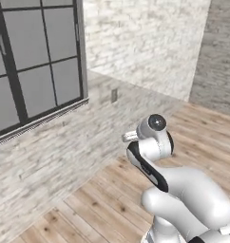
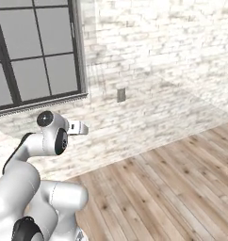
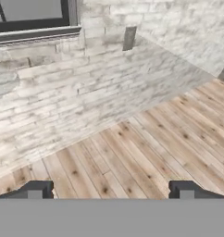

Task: Place the large bottle from the dining counter next to the other large bottle outside the sink, and place the small bottle from the dining counter next to the other small bottle inside the sink.

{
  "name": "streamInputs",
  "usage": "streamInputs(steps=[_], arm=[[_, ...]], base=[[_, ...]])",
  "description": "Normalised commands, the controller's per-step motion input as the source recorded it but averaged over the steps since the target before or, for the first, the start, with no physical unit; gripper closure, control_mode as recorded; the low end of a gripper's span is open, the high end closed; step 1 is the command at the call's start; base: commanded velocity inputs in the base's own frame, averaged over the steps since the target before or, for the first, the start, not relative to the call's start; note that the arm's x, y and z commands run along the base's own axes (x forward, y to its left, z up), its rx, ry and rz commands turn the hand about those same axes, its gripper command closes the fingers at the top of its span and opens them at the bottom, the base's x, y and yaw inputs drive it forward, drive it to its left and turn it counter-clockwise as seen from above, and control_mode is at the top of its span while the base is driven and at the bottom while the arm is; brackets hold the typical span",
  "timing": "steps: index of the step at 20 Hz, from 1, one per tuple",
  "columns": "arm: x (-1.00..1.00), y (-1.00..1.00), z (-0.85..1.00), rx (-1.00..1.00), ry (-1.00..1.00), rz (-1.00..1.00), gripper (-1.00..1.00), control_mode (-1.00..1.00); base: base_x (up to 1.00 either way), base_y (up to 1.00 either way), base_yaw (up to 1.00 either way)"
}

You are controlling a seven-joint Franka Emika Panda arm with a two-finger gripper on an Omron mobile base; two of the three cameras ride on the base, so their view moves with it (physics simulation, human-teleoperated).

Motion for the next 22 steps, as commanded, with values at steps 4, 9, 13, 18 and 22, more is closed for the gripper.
streamInputs(steps=[4,9,13,18,22], arm=[[0.0,0.0,0.0,0.0,0.0,0.0,-1.0,1.0],[0.0,0.0,0.0,0.0,0.0,0.0,-1.0,1.0],[0.0,0.0,0.0,0.0,0.0,0.0,-1.0,1.0],[0.0,0.0,0.0,0.0,0.0,0.0,-1.0,1.0],[0.0,0.0,0.0,0.0,0.0,0.0,-1.0,1.0]], base=[[0.42,-0.38,-0.4],[0.49,-0.27,-0.41],[0.58,-0.27,-0.42],[0.64,-0.13,-0.39],[0.64,0.0,-0.33]])
